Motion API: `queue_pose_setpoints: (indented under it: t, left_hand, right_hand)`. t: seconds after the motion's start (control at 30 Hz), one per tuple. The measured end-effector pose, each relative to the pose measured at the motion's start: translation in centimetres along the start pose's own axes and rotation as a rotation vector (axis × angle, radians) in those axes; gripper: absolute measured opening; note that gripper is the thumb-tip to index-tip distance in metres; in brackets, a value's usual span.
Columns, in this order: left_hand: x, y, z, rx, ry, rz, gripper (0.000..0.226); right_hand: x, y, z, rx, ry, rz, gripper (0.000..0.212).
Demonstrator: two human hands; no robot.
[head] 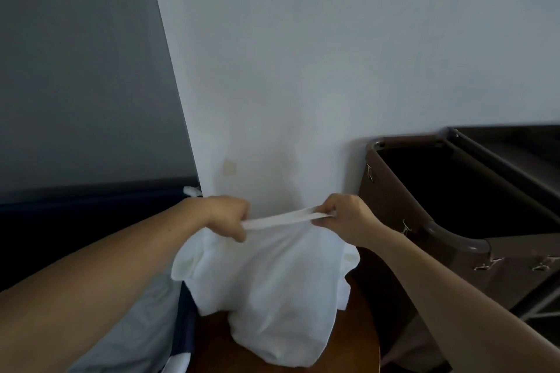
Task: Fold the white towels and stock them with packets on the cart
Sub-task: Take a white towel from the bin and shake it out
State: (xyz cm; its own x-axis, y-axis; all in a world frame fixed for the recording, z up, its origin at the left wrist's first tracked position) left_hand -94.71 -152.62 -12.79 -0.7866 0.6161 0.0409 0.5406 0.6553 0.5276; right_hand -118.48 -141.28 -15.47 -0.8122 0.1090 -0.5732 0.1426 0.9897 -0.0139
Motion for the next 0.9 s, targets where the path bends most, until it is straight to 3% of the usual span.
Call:
queue_pose_setpoints:
  t: [0.07,0.1,0.23,0.33,0.47,0.53,0.7,0.8,0.9]
  left_hand:
    - [2.0,-0.1,0.2,0.057,0.201,0.157,0.061]
    - [3.2,-0.2,0.3,0.061,0.299,0.224,0.067]
    - [5.4,-1.1,0.7,0.13,0.354,0.323,0.018]
    - [4.4,-0.9,0.8,0.202,0.507,0.361,0.017]
    - [3.6,-0.3,0.1,0.291,0.676,0.39,0.015]
    - [3.4,-0.2,-0.1,0.287,0.741,0.372,0.015]
    - [3.0,0.8,0.3,0.073,0.966,0.375,0.022]
    - [3.5,1.1,-0.6,0.156,0.993,0.397,0.035]
    - [4.4,0.6,-0.9,0.246,0.85,0.398,0.02]
  right_hand:
    - [-1.3,-0.4,0.6,0.01,0.005,-0.08,0.02]
    - [-1.9,-0.4,0.8,0.013,0.001,-0.118,0.022]
    - [-2.5,-0.3,0.6,0.01,0.047,-0.173,0.023]
    - [-0.7,-0.1,0.2,0.0,-0.028,-0.005,0.02]
    - [0.7,0.5,0.2,-0.021,-0.258,0.11,0.048]
    - [0.7,0.7,0.2,0.015,-0.411,0.116,0.052]
    - [-0.9,0.5,0.1,0.105,-0.444,0.053,0.036]
    - [-2.3,0.5,0.0,0.114,-0.457,-0.011,0.018]
    - [-3.3,0.3,0.3,0.095,-0.41,-0.08,0.014]
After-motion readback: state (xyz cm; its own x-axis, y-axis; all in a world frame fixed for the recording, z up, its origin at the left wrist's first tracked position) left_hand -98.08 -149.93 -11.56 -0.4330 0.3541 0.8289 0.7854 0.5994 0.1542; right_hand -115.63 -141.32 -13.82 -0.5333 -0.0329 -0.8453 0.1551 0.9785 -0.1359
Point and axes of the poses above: each hand's wrist, its own y-axis away from the middle knuckle, its own z-axis out of the palm, x = y × z, the point moved 1 cm from there along -y, towards the middle knuckle, and after that the axes turned 5 degrees about -x, right-handed, at the moved point
